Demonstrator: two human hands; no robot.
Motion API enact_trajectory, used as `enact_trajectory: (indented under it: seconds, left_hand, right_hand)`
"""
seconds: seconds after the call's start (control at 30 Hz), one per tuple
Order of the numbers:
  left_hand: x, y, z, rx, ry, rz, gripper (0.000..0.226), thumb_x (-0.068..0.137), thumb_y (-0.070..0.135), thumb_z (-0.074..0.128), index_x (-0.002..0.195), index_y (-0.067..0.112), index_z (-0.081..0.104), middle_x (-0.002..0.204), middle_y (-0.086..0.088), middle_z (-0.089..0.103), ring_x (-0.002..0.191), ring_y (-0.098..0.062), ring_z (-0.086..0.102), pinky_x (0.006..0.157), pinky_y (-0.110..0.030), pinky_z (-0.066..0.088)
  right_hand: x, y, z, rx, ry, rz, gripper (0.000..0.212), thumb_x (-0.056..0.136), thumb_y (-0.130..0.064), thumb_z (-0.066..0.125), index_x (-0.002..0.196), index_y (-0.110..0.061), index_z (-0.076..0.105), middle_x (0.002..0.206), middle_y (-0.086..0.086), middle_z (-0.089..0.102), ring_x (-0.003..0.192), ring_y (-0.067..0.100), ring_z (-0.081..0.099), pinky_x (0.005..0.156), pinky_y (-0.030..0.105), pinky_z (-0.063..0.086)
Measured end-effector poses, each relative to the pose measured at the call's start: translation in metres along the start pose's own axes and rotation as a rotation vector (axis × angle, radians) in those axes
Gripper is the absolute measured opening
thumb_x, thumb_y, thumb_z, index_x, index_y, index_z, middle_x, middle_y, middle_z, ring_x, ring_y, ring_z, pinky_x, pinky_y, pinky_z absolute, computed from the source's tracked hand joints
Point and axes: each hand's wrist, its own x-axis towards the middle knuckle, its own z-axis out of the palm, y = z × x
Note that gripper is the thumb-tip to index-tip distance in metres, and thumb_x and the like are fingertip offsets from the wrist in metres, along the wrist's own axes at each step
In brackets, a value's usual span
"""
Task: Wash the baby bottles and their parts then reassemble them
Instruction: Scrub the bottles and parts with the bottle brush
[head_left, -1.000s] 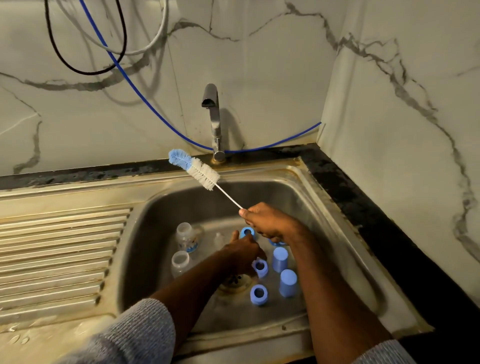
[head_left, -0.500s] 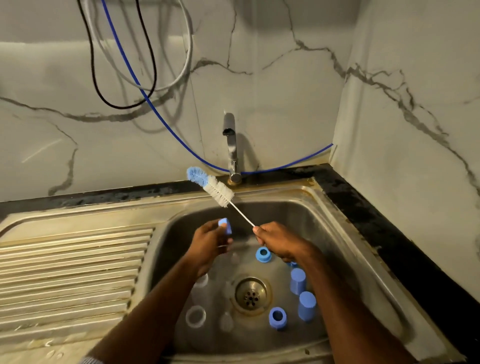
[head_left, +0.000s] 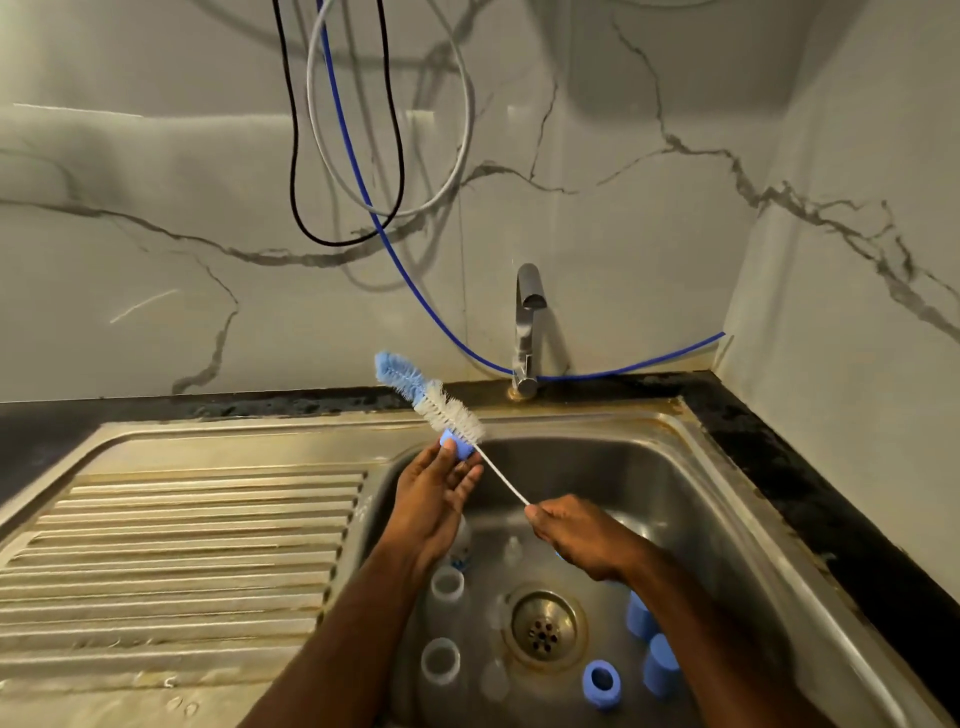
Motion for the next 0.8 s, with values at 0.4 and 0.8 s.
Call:
enact_trajectory:
  seconds: [0.4,0.8]
  left_hand:
    - [0.001,0.019,-0.001,-0.073,0.049,0.032,0.025,0.103,0.011,0.051,0.124,0.0,0.059,0.129,-0.025,0.063,0.123,-0.035,0.06,0.108,-0.045,0.047]
    - [-0.001,-0.003,0.0,0.191,-0.056,0.094,0.03,0.1,0.014,0.055,0.126,0.001,0.061,0.111,-0.02,0.072,0.092,-0.022,0.072,0.081,-0.031,0.062]
  right_hand:
    - [0.001,0.006,-0.007,-0.115,0.021,-0.016,0.048,0.103,-0.049,0.042,0.062,-0.025,0.047,0.054,-0.009,0.046,0.049,0.004,0.039,0.061,0.032,0.038]
    - [0.004,0.002,0.002,-0.166,0.118,-0.052,0.05,0.104,-0.048,0.041,0.061,-0.023,0.048,0.055,-0.007,0.048,0.052,0.004,0.042,0.062,0.032,0.039]
